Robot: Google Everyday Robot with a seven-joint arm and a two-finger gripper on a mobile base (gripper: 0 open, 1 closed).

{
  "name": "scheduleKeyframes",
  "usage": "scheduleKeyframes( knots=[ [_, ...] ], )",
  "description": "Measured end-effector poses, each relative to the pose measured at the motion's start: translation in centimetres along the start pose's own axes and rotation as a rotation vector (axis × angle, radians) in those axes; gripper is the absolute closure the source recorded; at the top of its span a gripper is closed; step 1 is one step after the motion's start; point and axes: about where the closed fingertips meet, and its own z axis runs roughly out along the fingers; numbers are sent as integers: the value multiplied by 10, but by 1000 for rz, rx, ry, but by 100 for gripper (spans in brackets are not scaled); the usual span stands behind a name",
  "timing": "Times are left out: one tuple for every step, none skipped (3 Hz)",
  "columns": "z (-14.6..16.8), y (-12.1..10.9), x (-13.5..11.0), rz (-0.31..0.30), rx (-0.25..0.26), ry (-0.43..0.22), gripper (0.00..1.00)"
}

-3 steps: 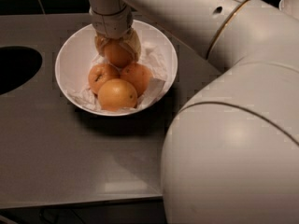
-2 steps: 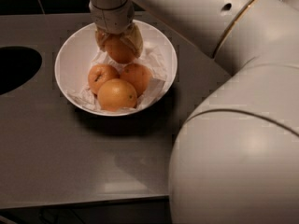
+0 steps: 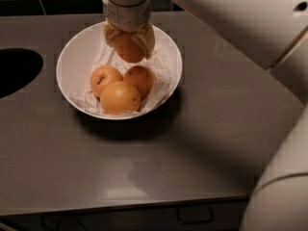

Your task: Pick orange from white bowl

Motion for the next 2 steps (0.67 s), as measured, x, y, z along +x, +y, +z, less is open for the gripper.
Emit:
scheduleKeyframes(
  knots=[
    [-12,15,-4,68,138,19,100],
    [-20,36,-15,119,267,21,100]
  ],
)
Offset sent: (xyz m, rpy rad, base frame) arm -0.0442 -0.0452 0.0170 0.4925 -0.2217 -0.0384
